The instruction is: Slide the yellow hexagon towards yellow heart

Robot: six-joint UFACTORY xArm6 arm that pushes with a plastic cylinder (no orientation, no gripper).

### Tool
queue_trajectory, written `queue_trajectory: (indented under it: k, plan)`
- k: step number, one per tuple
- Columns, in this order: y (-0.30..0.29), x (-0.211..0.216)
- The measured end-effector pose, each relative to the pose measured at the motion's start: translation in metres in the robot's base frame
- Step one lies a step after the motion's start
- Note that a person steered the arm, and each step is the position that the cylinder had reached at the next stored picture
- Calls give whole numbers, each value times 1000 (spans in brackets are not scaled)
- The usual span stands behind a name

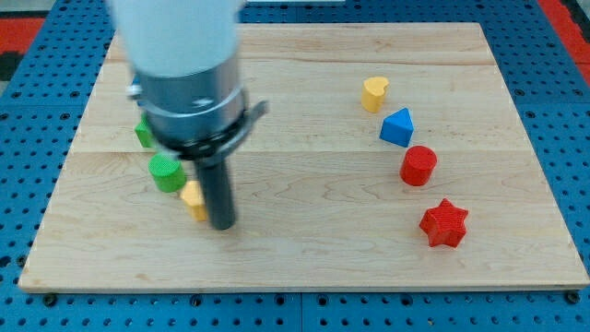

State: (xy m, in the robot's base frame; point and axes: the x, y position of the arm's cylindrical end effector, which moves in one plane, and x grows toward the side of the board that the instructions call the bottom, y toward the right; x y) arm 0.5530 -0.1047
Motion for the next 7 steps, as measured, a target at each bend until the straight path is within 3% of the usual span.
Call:
queue_trajectory:
  k: [2,3,5,7]
  plan:
    - [-24,-50]
    - [-32,-54]
    - [-28,-149]
    - [-28,-200]
